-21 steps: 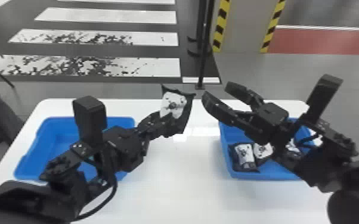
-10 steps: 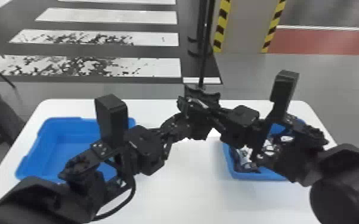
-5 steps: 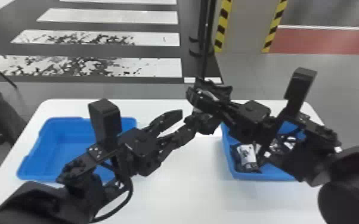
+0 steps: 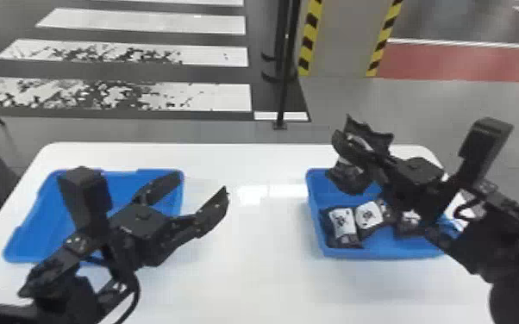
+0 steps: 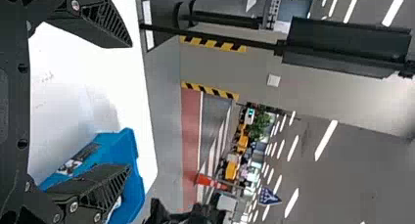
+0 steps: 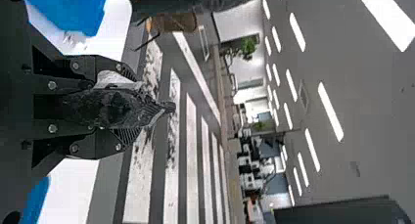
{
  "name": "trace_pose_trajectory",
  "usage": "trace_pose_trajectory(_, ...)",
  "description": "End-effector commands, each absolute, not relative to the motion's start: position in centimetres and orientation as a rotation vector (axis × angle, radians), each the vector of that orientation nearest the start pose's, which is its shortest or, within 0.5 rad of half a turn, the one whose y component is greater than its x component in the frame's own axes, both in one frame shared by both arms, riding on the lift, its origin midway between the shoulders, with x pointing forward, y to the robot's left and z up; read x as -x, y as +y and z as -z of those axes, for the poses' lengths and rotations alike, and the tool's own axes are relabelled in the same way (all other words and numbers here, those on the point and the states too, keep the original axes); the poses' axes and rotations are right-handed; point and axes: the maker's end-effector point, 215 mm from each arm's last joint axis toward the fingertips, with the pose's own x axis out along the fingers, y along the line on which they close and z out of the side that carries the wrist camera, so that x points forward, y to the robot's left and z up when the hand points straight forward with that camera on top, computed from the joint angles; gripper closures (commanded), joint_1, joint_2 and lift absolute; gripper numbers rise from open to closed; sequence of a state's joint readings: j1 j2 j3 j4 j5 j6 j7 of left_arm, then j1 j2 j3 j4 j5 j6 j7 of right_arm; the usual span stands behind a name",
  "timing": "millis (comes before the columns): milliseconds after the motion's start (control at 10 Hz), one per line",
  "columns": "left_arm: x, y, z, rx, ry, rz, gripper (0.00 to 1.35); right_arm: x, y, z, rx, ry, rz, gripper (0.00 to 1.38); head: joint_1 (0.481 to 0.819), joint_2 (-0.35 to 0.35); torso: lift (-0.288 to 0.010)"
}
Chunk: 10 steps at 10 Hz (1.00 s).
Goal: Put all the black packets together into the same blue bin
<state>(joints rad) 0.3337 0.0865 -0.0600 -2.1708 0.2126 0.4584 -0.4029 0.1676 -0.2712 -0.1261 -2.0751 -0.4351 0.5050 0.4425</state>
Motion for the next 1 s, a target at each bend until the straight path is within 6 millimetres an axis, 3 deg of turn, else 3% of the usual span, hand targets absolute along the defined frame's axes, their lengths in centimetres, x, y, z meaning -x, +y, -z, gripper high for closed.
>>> trace_pose_trajectory(0,-45.8,10.7,30.7,0.175,0.139,0.530,0.14,-51.6,-25.5,29.7,-0.120,0.176,-0.414,1.17,0.695,-0.117,-0.110)
trace_pose_trajectory(100,-45.9,10.9,30.3,0.176,0.123,0.524,0.14,-51.9,-28.9,31.0,-0.088,0.201,-0.339,1.17,0.695,-0.131,-0.110)
trace_pose_trajectory(300,-45.9,10.8,30.1,0.175,0.119,0.526,0.14,-52.7,-33.6,33.7,-0.086,0.248,-0.241,1.17,0.695,-0.201,-0.110)
trace_pose_trajectory(400,-45.8,10.8,30.2,0.176,0.121,0.526,0.14,-53.7,-35.2,35.7,-0.101,0.289,-0.219,1.15,0.695,-0.231,-0.110)
trace_pose_trajectory(500,-45.9,10.7,30.0,0.175,0.116,0.528,0.14,-54.8,-36.4,36.7,-0.108,0.283,-0.218,1.04,0.695,-0.255,-0.110)
trace_pose_trajectory(700,-46.1,11.0,29.1,0.153,0.084,0.520,0.14,-54.9,-36.2,36.2,-0.104,0.262,-0.241,0.25,0.695,-0.273,-0.110)
trace_pose_trajectory(800,-46.0,11.6,27.6,0.137,0.024,0.497,0.14,-54.1,-34.6,34.7,-0.098,0.220,-0.290,0.06,0.695,-0.273,-0.110)
trace_pose_trajectory(900,-45.5,13.1,26.0,0.133,-0.036,0.437,0.13,-52.5,-31.8,31.5,-0.065,0.129,-0.334,0.11,0.695,-0.261,-0.110)
